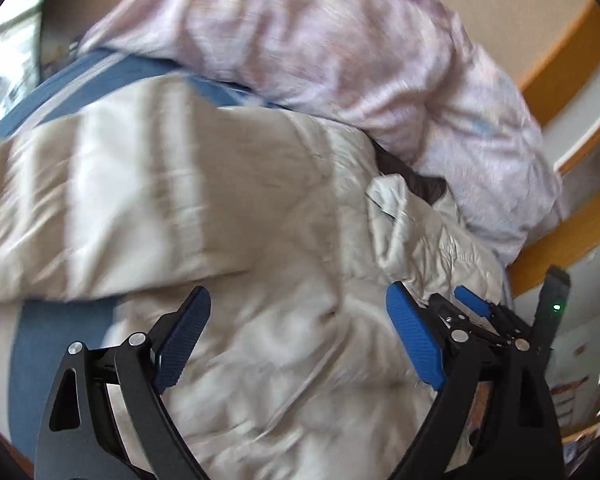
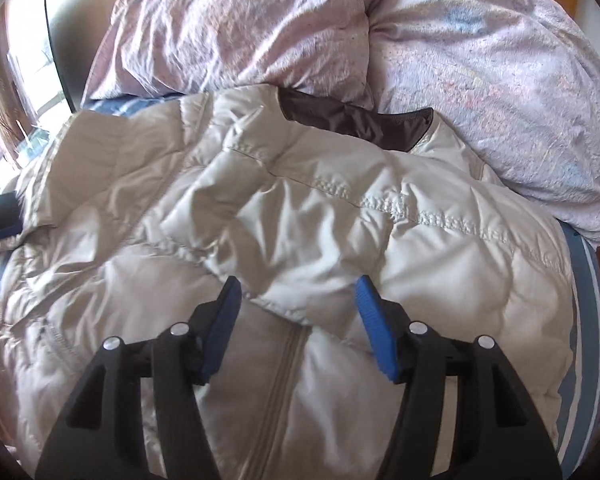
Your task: Fold large clothes
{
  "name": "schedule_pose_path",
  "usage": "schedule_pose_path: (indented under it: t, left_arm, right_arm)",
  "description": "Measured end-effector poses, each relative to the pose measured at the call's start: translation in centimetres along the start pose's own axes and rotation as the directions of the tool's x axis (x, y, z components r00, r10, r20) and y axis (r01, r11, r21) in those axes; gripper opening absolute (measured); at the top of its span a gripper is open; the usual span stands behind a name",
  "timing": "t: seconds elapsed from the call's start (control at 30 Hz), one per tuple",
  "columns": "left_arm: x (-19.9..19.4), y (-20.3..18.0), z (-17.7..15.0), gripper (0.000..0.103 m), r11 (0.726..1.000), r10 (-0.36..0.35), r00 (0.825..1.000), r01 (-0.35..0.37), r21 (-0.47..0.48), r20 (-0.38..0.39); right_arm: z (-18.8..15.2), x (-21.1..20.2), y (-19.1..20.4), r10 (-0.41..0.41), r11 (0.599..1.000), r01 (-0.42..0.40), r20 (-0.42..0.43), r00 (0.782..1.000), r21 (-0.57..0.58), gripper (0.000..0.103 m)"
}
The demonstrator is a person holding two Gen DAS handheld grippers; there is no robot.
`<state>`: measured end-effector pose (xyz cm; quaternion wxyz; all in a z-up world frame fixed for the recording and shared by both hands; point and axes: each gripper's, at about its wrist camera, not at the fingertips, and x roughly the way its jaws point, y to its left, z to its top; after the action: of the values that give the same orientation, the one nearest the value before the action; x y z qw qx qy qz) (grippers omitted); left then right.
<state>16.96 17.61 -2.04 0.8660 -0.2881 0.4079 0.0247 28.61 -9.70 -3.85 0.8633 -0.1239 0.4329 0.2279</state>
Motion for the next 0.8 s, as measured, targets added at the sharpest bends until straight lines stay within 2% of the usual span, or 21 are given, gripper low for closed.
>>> schedule_pose_path:
  t: [0.1, 0.17, 0.2, 0.3, 0.33, 0.47, 0.53, 0.67, 0.77, 0.8]
  left_arm:
    - [-3.8, 5.8, -1.5, 0.09, 0.992, 0.038, 0.997, -0.029, -0.126, 0.069]
    - [-6.2, 10.6, -2.5, 0.09, 0.966, 0.065, 0.992, -0.035, -0.256, 0.109]
    - [-7.1, 12.9, -3.1, 0.09, 0.943, 0.08, 0.99, -0.037, -0.329, 0.118]
    - [-8.0, 17.0, -4.0, 0.087, 0.887, 0.108, 0.985, -0.032, -0.46, 0.138]
    - [-8.1, 18.5, -4.4, 0.085, 0.857, 0.128, 0.981, -0.037, -0.514, 0.144]
    - [-7.9, 21.2, -4.4, 0.078, 0.787, 0.137, 0.975, 0.001, -0.616, 0.176]
    - [-7.8, 22.0, -4.0, 0.071, 0.766, 0.138, 0.969, 0.029, -0.642, 0.207]
    - [-7.2, 22.6, -3.4, 0.057, 0.732, 0.161, 0.959, 0.041, -0.68, 0.231]
    - [-7.1, 23.4, -3.1, 0.033, 0.711, 0.186, 0.956, 0.028, -0.703, 0.226]
    - [-7.2, 23.7, -3.1, 0.022, 0.71, 0.195, 0.954, 0.021, -0.704, 0.226]
  right_arm:
    - [-0.1, -0.7, 0.4, 0.042, 0.999, -0.042, 0.001, 0.999, 0.014, 0.06]
    - [-0.2, -1.2, 0.8, 0.065, 0.998, -0.065, 0.006, 0.998, 0.025, 0.061]
    - [-0.2, -1.4, 1.0, 0.079, 0.996, -0.08, 0.01, 0.997, 0.028, 0.061]
    - [-0.2, -2.1, 1.5, 0.098, 0.995, -0.099, 0.021, 0.995, 0.033, 0.061]
    - [-0.2, -2.2, 1.6, 0.098, 0.995, -0.098, 0.023, 0.995, 0.032, 0.061]
    - [-0.6, -2.9, 1.6, 0.088, 0.995, -0.089, 0.028, 0.996, 0.035, 0.061]
    - [-0.7, -3.0, 1.2, 0.081, 0.996, -0.083, 0.03, 0.996, 0.043, 0.061]
    - [-0.8, -3.3, 0.2, 0.072, 0.995, -0.075, 0.036, 0.997, 0.071, 0.061]
    - [-0.8, -3.3, -0.4, 0.066, 0.994, -0.069, 0.039, 0.997, 0.083, 0.061]
    - [-0.8, -3.4, -0.5, 0.064, 0.994, -0.067, 0.04, 0.997, 0.086, 0.061]
